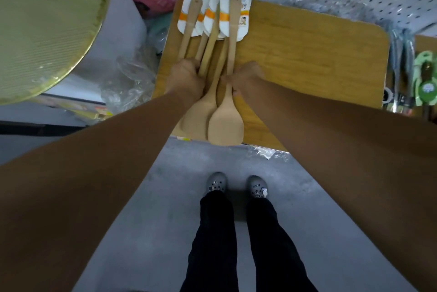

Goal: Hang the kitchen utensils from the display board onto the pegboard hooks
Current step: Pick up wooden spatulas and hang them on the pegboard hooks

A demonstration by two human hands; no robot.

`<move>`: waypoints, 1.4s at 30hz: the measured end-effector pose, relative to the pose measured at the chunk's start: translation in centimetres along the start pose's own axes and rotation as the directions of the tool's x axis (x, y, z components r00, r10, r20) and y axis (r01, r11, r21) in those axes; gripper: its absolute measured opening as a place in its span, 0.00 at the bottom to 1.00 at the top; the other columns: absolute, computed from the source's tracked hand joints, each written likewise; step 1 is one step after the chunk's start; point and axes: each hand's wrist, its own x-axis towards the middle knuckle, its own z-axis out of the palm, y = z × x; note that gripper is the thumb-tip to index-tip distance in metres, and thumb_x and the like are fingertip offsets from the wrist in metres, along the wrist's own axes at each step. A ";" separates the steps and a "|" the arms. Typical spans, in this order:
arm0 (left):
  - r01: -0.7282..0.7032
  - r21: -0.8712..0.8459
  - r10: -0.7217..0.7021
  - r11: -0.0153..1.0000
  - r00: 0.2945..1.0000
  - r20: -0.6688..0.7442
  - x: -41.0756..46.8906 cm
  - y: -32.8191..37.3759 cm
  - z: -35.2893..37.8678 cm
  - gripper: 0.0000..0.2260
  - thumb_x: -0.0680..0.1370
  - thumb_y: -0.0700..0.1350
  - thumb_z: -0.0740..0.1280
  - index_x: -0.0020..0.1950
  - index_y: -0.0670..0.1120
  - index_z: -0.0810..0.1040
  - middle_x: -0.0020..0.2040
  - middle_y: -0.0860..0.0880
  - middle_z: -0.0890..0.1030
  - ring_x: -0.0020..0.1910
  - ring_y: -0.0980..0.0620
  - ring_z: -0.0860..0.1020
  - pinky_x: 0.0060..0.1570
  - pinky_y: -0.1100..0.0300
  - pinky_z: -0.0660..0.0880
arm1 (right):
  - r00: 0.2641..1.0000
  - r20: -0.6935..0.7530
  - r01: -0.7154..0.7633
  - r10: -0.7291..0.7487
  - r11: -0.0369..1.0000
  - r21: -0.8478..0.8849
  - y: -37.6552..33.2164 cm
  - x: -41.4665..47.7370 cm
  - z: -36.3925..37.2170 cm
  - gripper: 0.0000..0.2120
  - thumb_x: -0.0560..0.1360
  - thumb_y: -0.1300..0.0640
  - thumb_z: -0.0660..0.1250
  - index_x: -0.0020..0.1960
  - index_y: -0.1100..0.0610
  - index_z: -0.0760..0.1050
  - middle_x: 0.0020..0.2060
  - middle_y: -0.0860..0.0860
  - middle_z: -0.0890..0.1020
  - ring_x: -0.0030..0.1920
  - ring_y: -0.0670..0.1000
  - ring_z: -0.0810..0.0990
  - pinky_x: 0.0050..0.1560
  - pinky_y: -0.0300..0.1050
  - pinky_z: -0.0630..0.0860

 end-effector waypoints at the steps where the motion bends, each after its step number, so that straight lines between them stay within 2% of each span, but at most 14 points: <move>1: 0.021 -0.056 -0.021 0.998 1.000 -0.003 0.1 0.0 -0.2 0.06 0.73 0.38 0.66 0.39 0.49 0.77 0.39 0.49 0.78 0.45 0.47 0.77 0.42 0.61 0.71 | 0.999 0.028 -0.035 0.033 0.996 0.088 0.4 0.0 -0.5 0.13 0.73 0.55 0.75 0.53 0.60 0.78 0.48 0.57 0.84 0.45 0.56 0.85 0.46 0.47 0.84; 2: 0.053 -0.103 -0.053 0.993 0.999 0.005 0.1 -0.1 -0.3 0.04 0.73 0.39 0.68 0.44 0.47 0.81 0.44 0.49 0.81 0.49 0.49 0.78 0.45 0.63 0.72 | 0.997 0.041 -0.064 0.059 0.987 0.145 0.8 -0.1 -1.2 0.13 0.73 0.58 0.76 0.55 0.61 0.79 0.50 0.59 0.84 0.48 0.58 0.85 0.51 0.53 0.84; 5: 0.153 -0.169 -0.143 0.974 0.987 0.070 -0.1 -0.2 -1.1 0.11 0.72 0.41 0.74 0.53 0.45 0.83 0.53 0.49 0.83 0.54 0.51 0.79 0.51 0.63 0.73 | 0.992 0.007 -0.123 0.125 0.963 0.242 1.8 -1.3 -3.2 0.08 0.71 0.62 0.78 0.45 0.56 0.79 0.47 0.57 0.85 0.46 0.56 0.86 0.49 0.53 0.84; 9: 0.253 -0.226 -0.229 0.941 0.965 0.127 -1.3 -0.4 -2.3 0.12 0.69 0.39 0.77 0.50 0.44 0.83 0.54 0.47 0.83 0.55 0.48 0.80 0.58 0.56 0.77 | 0.986 0.023 -0.163 0.164 0.937 0.310 2.3 -3.9 -5.6 0.10 0.71 0.68 0.75 0.43 0.55 0.78 0.48 0.59 0.85 0.46 0.56 0.86 0.50 0.54 0.84; 12: 0.302 -0.217 -0.281 0.928 0.952 0.123 -2.3 0.1 -3.3 0.13 0.69 0.41 0.78 0.51 0.44 0.82 0.53 0.47 0.81 0.51 0.49 0.79 0.55 0.56 0.78 | 0.983 0.057 -0.182 0.173 0.913 0.366 2.7 -6.1 -7.4 0.11 0.72 0.69 0.74 0.43 0.56 0.76 0.49 0.60 0.85 0.46 0.57 0.86 0.50 0.53 0.84; 15: 0.313 -0.294 -0.281 0.903 0.949 0.146 -3.6 1.2 -4.6 0.10 0.70 0.39 0.77 0.47 0.44 0.80 0.51 0.46 0.80 0.51 0.47 0.79 0.55 0.55 0.77 | 0.982 0.049 -0.187 0.183 0.897 0.400 2.8 -7.9 -9.2 0.09 0.73 0.70 0.73 0.48 0.59 0.77 0.49 0.59 0.85 0.44 0.56 0.87 0.41 0.47 0.84; 19: 0.285 -0.368 -0.254 0.885 0.958 0.132 -5.6 2.3 -5.4 0.08 0.70 0.40 0.78 0.42 0.48 0.81 0.53 0.42 0.83 0.54 0.43 0.81 0.60 0.49 0.78 | 0.986 0.042 -0.162 0.163 0.857 0.489 3.4 -11.1 -11.4 0.10 0.74 0.71 0.72 0.44 0.59 0.75 0.52 0.60 0.84 0.37 0.53 0.85 0.29 0.39 0.79; 23: 0.195 -0.431 -0.143 0.881 0.978 0.150 -9.6 5.1 -5.5 0.12 0.73 0.37 0.74 0.55 0.40 0.82 0.50 0.46 0.81 0.52 0.48 0.80 0.57 0.57 0.76 | 0.990 0.001 -0.109 0.140 0.763 0.637 5.2 -16.0 -13.6 0.07 0.75 0.74 0.68 0.52 0.66 0.76 0.52 0.65 0.81 0.33 0.51 0.82 0.28 0.37 0.80; 28: 0.116 -0.508 0.011 0.853 0.971 0.240 -15.1 10.3 -5.3 0.12 0.74 0.34 0.72 0.54 0.46 0.79 0.40 0.53 0.78 0.41 0.59 0.76 0.35 0.78 0.70 | 0.991 -0.100 0.000 0.088 0.754 0.657 10.5 -21.5 -16.0 0.11 0.76 0.75 0.65 0.56 0.66 0.77 0.52 0.64 0.82 0.41 0.56 0.82 0.53 0.55 0.80; 31: 0.096 -0.571 0.091 0.816 0.953 0.290 -18.0 12.7 -4.2 0.13 0.74 0.33 0.72 0.53 0.47 0.79 0.42 0.53 0.80 0.43 0.58 0.78 0.37 0.75 0.73 | 0.978 -0.195 0.073 0.069 0.766 0.639 14.0 -24.5 -17.6 0.16 0.74 0.77 0.65 0.47 0.57 0.79 0.49 0.63 0.84 0.47 0.60 0.84 0.59 0.61 0.79; 33: 0.054 -0.576 0.166 0.815 0.932 0.323 -19.9 14.4 -3.2 0.15 0.73 0.32 0.72 0.54 0.48 0.79 0.44 0.53 0.81 0.45 0.57 0.79 0.42 0.73 0.75 | 0.964 -0.255 0.118 0.074 0.741 0.661 16.1 -26.5 -18.9 0.17 0.74 0.78 0.64 0.46 0.57 0.79 0.49 0.65 0.84 0.46 0.59 0.84 0.54 0.54 0.82; 36: 0.016 -0.592 0.257 0.806 0.891 0.374 -22.9 17.2 -1.6 0.17 0.73 0.30 0.71 0.58 0.47 0.78 0.46 0.55 0.81 0.45 0.60 0.79 0.41 0.75 0.75 | 0.943 -0.324 0.179 0.084 0.692 0.700 18.5 -29.8 -21.2 0.17 0.74 0.79 0.62 0.46 0.58 0.78 0.48 0.63 0.84 0.42 0.55 0.85 0.43 0.42 0.83; 40: 0.003 -0.628 0.351 0.779 0.827 0.439 -27.0 21.5 0.6 0.19 0.73 0.31 0.72 0.60 0.48 0.78 0.48 0.56 0.83 0.47 0.61 0.80 0.39 0.74 0.75 | 0.903 -0.415 0.264 0.109 0.621 0.738 22.7 -34.3 -24.8 0.17 0.73 0.79 0.63 0.47 0.59 0.80 0.41 0.56 0.85 0.43 0.57 0.84 0.52 0.54 0.81; 42: -0.007 -0.646 0.396 0.763 0.794 0.460 -29.2 24.0 1.6 0.19 0.74 0.30 0.71 0.61 0.47 0.78 0.49 0.55 0.83 0.47 0.62 0.81 0.40 0.73 0.76 | 0.875 -0.458 0.295 0.158 0.577 0.761 25.4 -36.5 -26.8 0.16 0.73 0.78 0.64 0.47 0.59 0.80 0.38 0.53 0.86 0.44 0.58 0.84 0.54 0.55 0.81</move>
